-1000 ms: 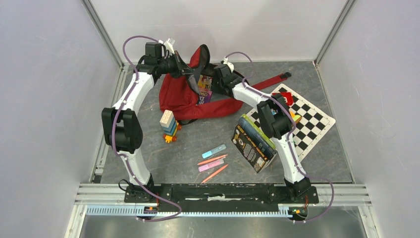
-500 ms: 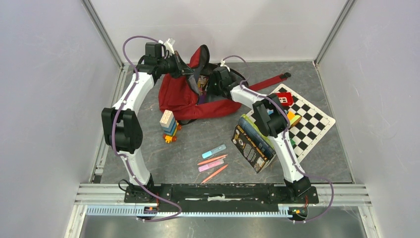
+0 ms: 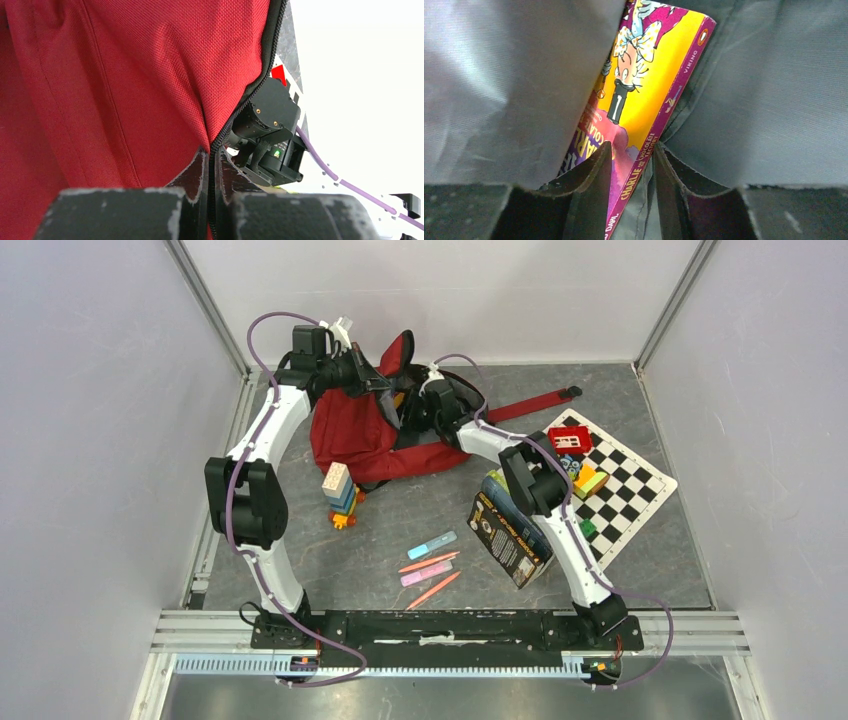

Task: Pack the student bag
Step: Place the book in the student bag, then pick up the book from the center of the board.

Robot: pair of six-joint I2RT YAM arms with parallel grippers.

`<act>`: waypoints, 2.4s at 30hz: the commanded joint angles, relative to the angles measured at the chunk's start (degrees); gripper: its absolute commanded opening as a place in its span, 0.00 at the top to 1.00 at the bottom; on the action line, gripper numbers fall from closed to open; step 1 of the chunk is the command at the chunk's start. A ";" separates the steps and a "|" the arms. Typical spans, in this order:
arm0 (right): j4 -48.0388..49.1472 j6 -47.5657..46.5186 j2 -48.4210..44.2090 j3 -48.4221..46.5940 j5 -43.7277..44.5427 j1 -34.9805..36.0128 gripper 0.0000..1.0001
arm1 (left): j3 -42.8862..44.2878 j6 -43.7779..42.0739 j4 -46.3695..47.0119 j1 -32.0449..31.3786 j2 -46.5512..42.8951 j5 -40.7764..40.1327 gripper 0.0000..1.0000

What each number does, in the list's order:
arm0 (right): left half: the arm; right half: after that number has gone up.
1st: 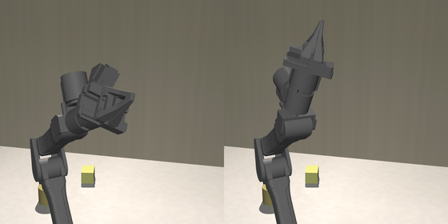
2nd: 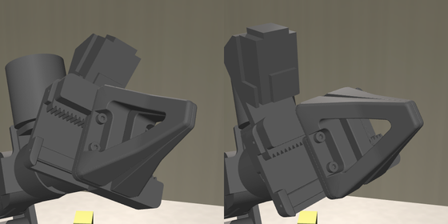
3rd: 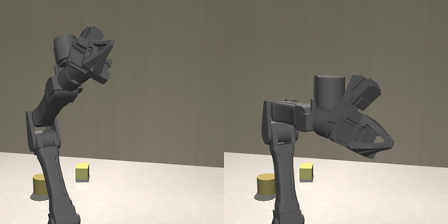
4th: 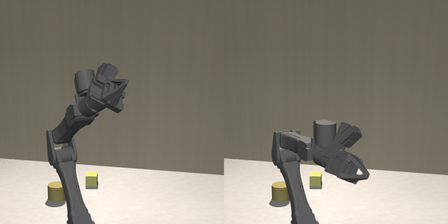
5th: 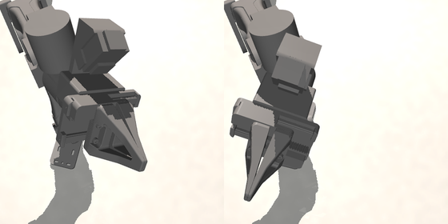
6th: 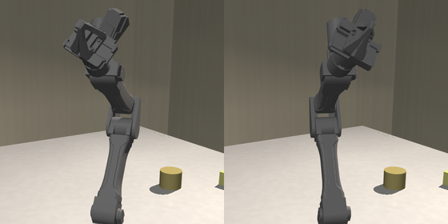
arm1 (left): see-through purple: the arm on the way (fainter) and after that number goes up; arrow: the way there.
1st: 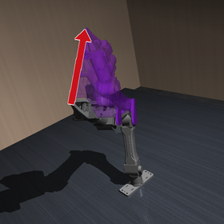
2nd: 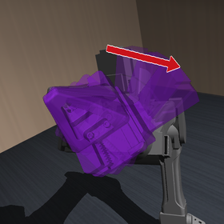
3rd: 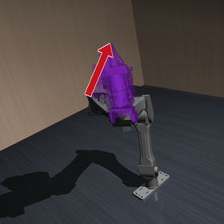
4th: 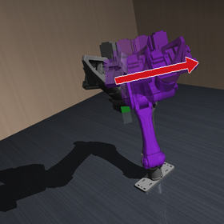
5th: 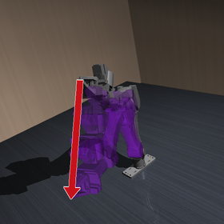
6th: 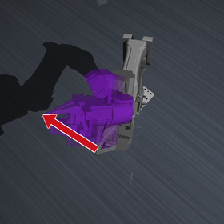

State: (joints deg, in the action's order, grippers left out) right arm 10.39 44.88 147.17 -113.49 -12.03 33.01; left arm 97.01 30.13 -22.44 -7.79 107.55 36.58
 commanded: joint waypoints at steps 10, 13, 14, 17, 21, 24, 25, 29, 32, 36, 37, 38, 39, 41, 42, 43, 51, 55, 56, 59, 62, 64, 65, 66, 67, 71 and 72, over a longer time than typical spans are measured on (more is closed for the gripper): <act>1.42 -15.06 -12.53 4.10 4.67 0.07 0.40 | 0.59 -1.19 1.88 0.23 -1.42 0.17 0.98; -0.28 -20.91 -18.75 7.43 7.39 -1.07 0.34 | 0.17 -1.46 2.11 0.45 -1.87 -0.40 0.98; -1.36 -22.97 -20.28 8.09 7.83 -1.41 0.33 | -0.17 -1.51 2.34 0.56 -2.21 -0.70 0.98; -6.21 -27.97 -25.49 9.86 8.50 -1.98 0.31 | -0.79 -1.67 2.66 0.84 -2.86 -1.15 0.98; -11.94 -34.31 -33.55 15.00 5.71 -3.60 0.28 | -1.53 -2.98 1.87 1.02 -3.62 -1.63 0.98; -18.09 -35.75 -39.82 19.42 2.25 -6.62 0.28 | -2.47 -3.56 1.79 1.18 -3.96 -1.82 0.98; -20.71 -36.50 -41.99 20.59 0.69 -8.03 0.28 | -2.74 -3.83 1.74 1.20 -4.01 -1.68 0.98; -33.78 -43.27 -48.89 24.24 -0.63 -11.45 0.28 | -3.53 -5.06 1.34 1.29 -4.27 -1.94 0.98; -41.38 -46.02 -53.68 27.52 -0.23 -13.50 0.29 | -3.97 -5.35 1.26 1.38 -4.19 -1.94 0.98; -45.54 -46.72 -60.34 33.60 -1.25 -15.44 0.29 | -4.66 -5.39 1.34 1.38 -4.45 -2.03 0.98; -46.22 -46.93 -61.70 34.85 -1.67 -15.81 0.29 | -4.87 -5.39 1.35 1.37 -4.45 -2.04 0.98; -47.26 -47.14 -62.62 36.10 -2.05 -16.11 0.29 | -4.96 -5.35 1.43 1.37 -4.44 -1.96 0.98; -48.58 -47.55 -63.44 37.09 -2.43 -16.29 0.29 | -5.06 -5.32 1.44 1.36 -4.41 -1.82 0.98; -50.38 -47.95 -64.89 39.02 -2.50 -16.56 0.29 | -5.03 -5.25 1.56 1.37 -4.40 -1.63 0.98; -51.08 -48.11 -65.78 40.10 -2.53 -16.70 0.30 | -5.06 -5.26 1.69 1.38 -4.45 -1.59 0.98; -51.64 -48.22 -66.51 41.14 -2.74 -16.82 0.29 | -5.08 -5.33 1.83 1.38 -4.39 -1.52 0.98; -53.68 -48.67 -69.21 45.47 -6.91 -16.93 0.33 | -4.75 -5.59 2.05 1.38 -4.05 -0.55 0.98; -53.74 -49.34 -69.82 47.13 -6.92 -16.97 0.34 | -5.24 -5.43 2.78 1.38 -4.01 -0.50 0.98; -53.75 -49.45 -69.88 47.64 -7.17 -16.89 0.34 | -5.40 -5.12 3.21 1.37 -3.97 -0.45 0.98; -54.13 -49.70 -70.00 48.74 -7.22 -16.93 0.35 | -5.47 -4.24 3.87 1.38 -4.05 -0.32 0.98; -54.07 -49.72 -70.22 49.08 -7.18 -16.93 0.36 | -5.85 -3.71 4.65 1.38 -4.19 -0.28 0.98; -53.99 -49.72 -70.41 49.33 -7.14 -16.93 0.36 | -5.78 -3.64 4.68 1.35 -4.01 -0.02 0.98; -53.99 -49.72 -70.44 49.47 -7.20 -16.90 0.36 | -5.84 -3.61 4.68 1.35 -3.92 0.03 0.98; -53.96 -49.67 -70.38 49.58 -7.42 -16.93 0.36 | -5.82 -3.58 4.68 1.35 -3.92 0.07 0.98; -53.90 -49.63 -70.40 49.68 -7.76 -16.93 0.36 | -5.93 -3.56 4.68 1.31 -4.01 0.09 0.98; -53.36 -49.54 -70.43 50.03 -9.04 -16.93 0.36 | -6.43 -3.71 4.68 1.37 -4.25 -0.02 0.98; -53.31 -49.61 -70.44 49.99 -9.32 -16.93 0.36 | -6.48 -3.63 4.68 1.38 -4.27 -0.02 0.98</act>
State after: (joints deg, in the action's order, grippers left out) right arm -44.05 -3.99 78.56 -63.79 -19.31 16.32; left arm 90.78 27.07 -20.38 -6.81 106.45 35.09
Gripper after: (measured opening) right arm 0.643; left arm 0.050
